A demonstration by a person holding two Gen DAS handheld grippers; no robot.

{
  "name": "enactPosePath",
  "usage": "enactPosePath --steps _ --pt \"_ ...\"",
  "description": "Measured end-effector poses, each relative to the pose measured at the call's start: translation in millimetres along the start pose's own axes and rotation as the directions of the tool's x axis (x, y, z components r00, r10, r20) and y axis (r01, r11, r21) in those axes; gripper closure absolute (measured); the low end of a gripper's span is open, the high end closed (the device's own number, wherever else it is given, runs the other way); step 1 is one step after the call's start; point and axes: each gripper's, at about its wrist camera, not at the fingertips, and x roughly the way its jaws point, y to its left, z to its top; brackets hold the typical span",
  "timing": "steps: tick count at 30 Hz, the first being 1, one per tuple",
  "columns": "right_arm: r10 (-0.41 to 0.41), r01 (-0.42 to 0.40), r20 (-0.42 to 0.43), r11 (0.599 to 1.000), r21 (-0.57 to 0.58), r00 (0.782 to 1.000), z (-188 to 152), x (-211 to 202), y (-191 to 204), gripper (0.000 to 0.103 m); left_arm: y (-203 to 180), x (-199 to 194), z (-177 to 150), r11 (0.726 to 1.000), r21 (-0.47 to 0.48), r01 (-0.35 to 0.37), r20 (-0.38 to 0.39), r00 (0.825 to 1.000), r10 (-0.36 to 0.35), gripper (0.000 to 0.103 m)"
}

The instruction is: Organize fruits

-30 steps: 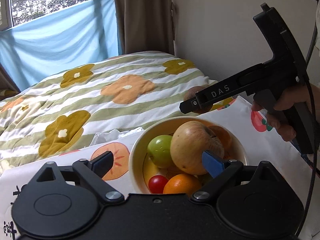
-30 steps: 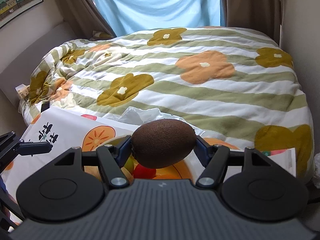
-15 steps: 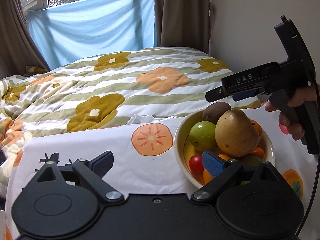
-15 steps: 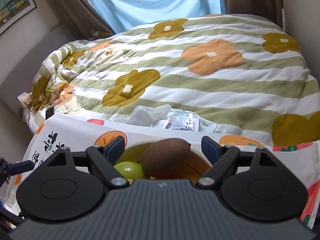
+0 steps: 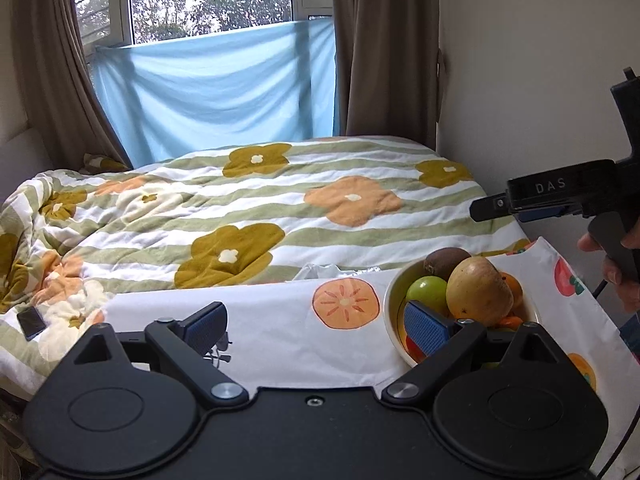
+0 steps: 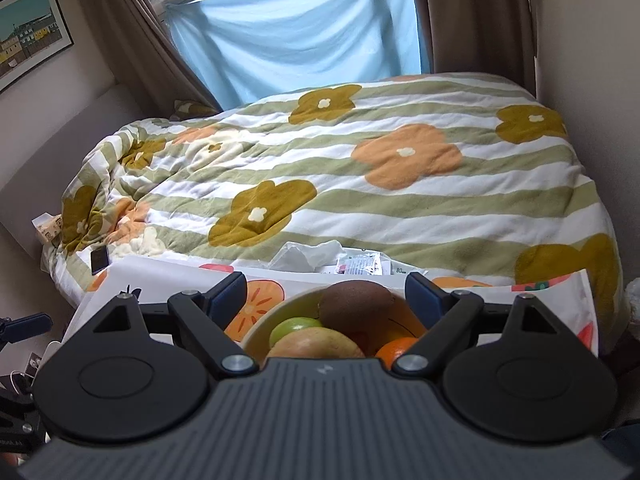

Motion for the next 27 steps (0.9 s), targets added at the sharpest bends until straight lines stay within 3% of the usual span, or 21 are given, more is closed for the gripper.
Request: enactPosePath --steps 7,15,21,24,27 --pt "-0.054 0.055 0.107 0.998 -0.006 0.993 -22.3 -81.4 56.9 0.002 39.5 -71.9 -1.4 0.998 -0.048 -0.034 0.09 0.995 0.038 0.005" --pt "-0.152 0.159 0.179 0.987 -0.025 0.972 -76.5 -164.3 122.1 0.0 61.5 -144.5 -26.2 0.997 -0.073 -0.038 0.158 0.986 0.049 0.005" --pt "-0.235 0.239 0.174 0.971 -0.003 0.956 -118.2 -201.0 143.7 0.0 64.5 -175.8 -46.4 0.995 -0.069 -0.075 0.163 0.983 0.086 0.0" --pt "-0.294 0.302 0.189 0.953 -0.013 0.937 -136.0 -212.3 151.0 0.0 65.2 -182.7 -57.1 0.995 -0.073 -0.073 0.142 0.986 0.083 0.0" --pt "-0.317 0.326 0.168 0.945 -0.031 0.933 -149.5 -216.2 157.5 0.0 64.3 -184.5 -66.9 0.994 -0.068 -0.085 0.103 0.99 0.092 0.0"
